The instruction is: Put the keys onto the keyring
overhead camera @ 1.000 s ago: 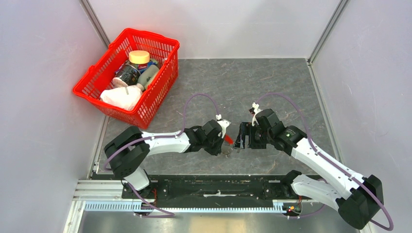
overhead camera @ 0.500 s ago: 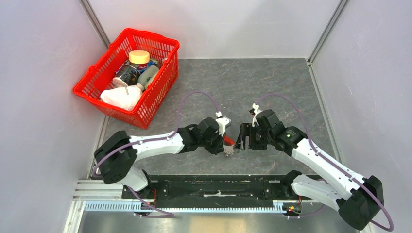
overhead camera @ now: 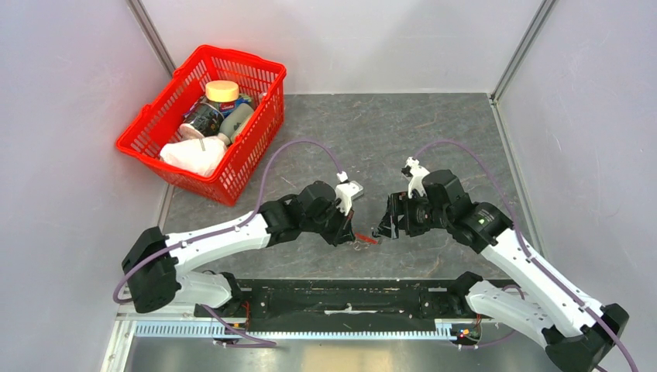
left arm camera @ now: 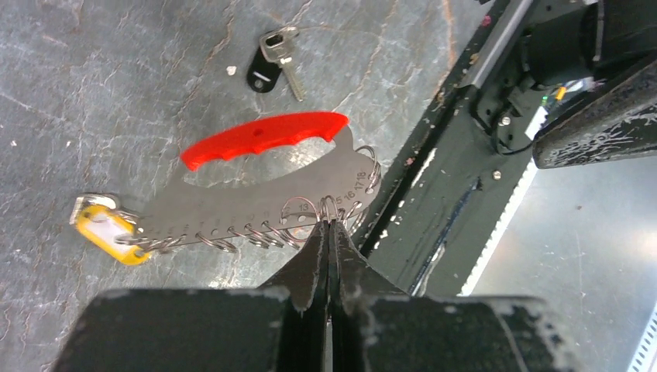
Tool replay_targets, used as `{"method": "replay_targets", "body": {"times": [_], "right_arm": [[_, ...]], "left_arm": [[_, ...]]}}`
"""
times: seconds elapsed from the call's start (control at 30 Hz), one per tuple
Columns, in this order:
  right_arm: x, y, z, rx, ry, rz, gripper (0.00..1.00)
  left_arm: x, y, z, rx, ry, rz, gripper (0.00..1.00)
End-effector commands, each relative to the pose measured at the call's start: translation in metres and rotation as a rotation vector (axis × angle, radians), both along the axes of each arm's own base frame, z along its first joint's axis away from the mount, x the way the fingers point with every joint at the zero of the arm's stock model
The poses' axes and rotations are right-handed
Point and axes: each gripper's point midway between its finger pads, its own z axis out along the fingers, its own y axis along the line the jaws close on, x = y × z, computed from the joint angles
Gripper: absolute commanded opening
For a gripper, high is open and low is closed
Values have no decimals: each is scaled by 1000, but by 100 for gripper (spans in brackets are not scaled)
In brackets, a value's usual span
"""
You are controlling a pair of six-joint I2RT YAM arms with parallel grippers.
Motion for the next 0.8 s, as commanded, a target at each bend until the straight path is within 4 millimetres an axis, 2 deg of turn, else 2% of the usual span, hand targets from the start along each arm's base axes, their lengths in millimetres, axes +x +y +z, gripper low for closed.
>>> {"method": "replay_targets", "body": {"times": [0.0,0.13,0.5,0.63,0.77], "right_arm": [[-12,8,40,74,-90,125,83],[-21,12,56,110,-124,195,82],[-48,37,109,286,-196,431,69],[-54,46,115,327,-196,491,65],[-57,53,111,327,-183,516,62]], "left_arm": [[-9,-7,52,-115,-59,-89,2],[-18,-3,73,-156,-73,-124,2],[-49,-3,122,-305,-75,-265,2],[-55,-3,128,-331,-73,-299,2],[-60,-3,132,-350,-74,-324,2]]}}
